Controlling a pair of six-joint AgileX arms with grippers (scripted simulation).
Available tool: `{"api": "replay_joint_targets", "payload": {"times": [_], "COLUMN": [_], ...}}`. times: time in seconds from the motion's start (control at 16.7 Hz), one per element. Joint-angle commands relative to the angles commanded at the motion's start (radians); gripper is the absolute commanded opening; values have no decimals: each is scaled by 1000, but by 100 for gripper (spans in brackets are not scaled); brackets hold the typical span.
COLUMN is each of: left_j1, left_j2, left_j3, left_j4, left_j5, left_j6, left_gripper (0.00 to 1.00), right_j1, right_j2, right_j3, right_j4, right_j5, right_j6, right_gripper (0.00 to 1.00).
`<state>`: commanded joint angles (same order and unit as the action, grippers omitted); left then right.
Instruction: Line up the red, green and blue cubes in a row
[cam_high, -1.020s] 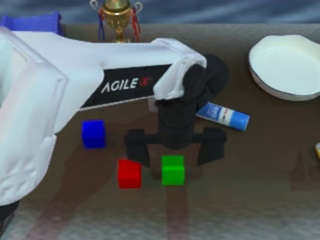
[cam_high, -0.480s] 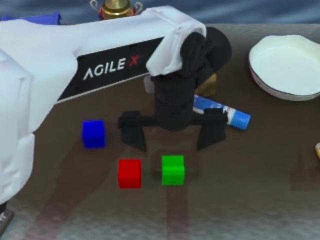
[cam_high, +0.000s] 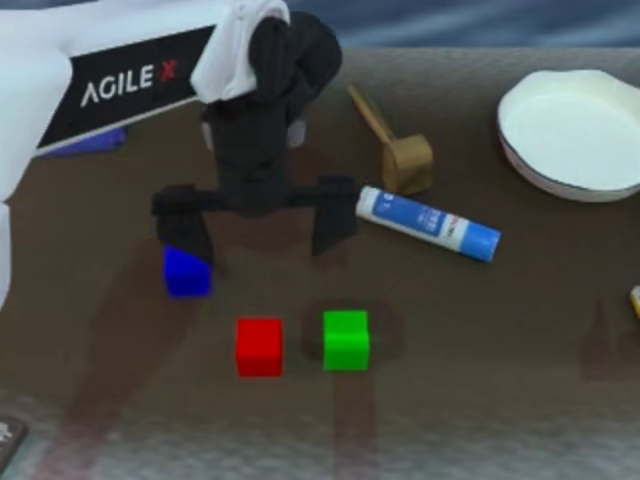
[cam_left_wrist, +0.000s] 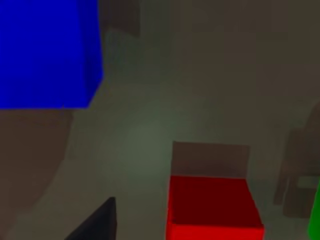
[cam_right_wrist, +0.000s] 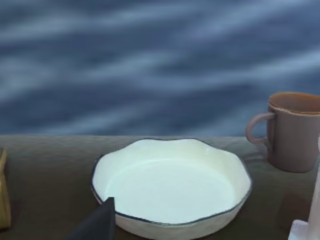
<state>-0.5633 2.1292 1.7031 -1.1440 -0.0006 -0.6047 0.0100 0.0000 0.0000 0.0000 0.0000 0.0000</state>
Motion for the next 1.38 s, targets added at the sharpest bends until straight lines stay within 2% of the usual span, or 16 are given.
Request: {"api": "replay_joint_targets", "payload": {"times": [0.24,0.42,0.78,1.38], "left_j1": [164,229,227,232], "left_j2": [-9,-16,-6,112], "left_j3": [-38,-52,-58,-225], "left_j4": [23,35,49,336], "left_j5": [3,3,2,4], "left_j6": [143,199,199,204], "left_gripper": [100,100,100,100], "right_j1": [0,0,0,0], "right_j2": [0,0,0,0], "right_j3": [0,0,0,0], "right_j4": [0,0,0,0], "right_j5": [0,0,0,0], "right_j6": [0,0,0,0], "right_gripper": [100,100,100,100]}}
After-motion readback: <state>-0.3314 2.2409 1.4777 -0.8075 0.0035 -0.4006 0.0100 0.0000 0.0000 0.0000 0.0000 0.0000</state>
